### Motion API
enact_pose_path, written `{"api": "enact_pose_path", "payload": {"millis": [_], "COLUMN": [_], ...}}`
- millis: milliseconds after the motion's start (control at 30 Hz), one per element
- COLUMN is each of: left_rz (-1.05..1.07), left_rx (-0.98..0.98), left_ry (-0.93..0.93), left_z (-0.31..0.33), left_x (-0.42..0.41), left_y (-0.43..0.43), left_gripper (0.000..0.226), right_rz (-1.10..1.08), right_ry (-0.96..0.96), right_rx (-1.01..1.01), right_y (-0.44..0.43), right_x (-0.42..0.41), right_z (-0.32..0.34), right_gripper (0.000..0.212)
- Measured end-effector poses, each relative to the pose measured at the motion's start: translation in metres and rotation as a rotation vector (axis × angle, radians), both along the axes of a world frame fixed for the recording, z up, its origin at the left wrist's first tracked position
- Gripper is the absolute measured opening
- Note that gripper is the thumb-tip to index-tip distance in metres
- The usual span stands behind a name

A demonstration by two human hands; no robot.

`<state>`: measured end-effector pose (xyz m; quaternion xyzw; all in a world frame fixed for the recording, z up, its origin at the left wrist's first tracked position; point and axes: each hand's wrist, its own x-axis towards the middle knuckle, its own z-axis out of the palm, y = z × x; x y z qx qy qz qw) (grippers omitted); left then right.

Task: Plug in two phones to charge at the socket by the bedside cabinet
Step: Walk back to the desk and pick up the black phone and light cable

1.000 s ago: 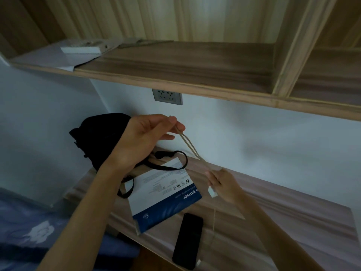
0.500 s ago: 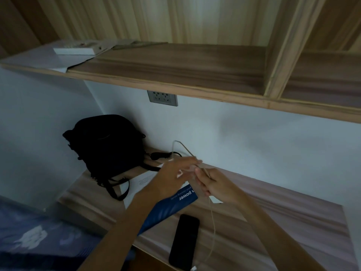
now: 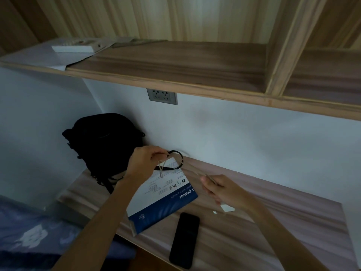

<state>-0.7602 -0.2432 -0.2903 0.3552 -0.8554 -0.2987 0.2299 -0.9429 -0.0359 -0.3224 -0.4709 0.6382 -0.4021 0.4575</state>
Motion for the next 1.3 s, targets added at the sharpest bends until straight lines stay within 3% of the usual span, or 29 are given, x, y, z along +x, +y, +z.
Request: {"api": "enact_pose_path", "payload": {"millis": [333, 433, 667, 933, 1300], "left_rz": [-0.005, 0.006, 0.044, 0.064, 0.144], "left_rx": [0.121, 0.230, 0.226, 0.328, 0.310], "left_ry": [-0.173, -0.267, -0.598, -0.846, -0.823], "left_z": [-0.051, -0.077, -0.138, -0.198, -0.212], "left_x": [-0.003, 0.001, 0.003, 0.002, -0.008], "left_y": [0.039, 0.063, 0.116, 0.169, 0.175], "left_gripper": [0.017, 0.020, 0.029, 0.090, 0.091], "right_rz": [-0.245, -0.286, -0.405, -0.390, -0.348], "right_ry": [-0.183, -0.212, -0.261, -0.224, -0.256], "right_rx": [0.086, 0.129, 0.184, 0.236, 0.177], "right_y": [-0.002, 0.005, 0.026, 0.041, 0.050], "right_x": [0.016, 0.020, 0.022, 0.017, 0.004], "right_z": [-0.021, -0.037, -0.060, -0.064, -0.057], "right_gripper": [0.050, 0.051, 0.056, 0.058, 0.056]}}
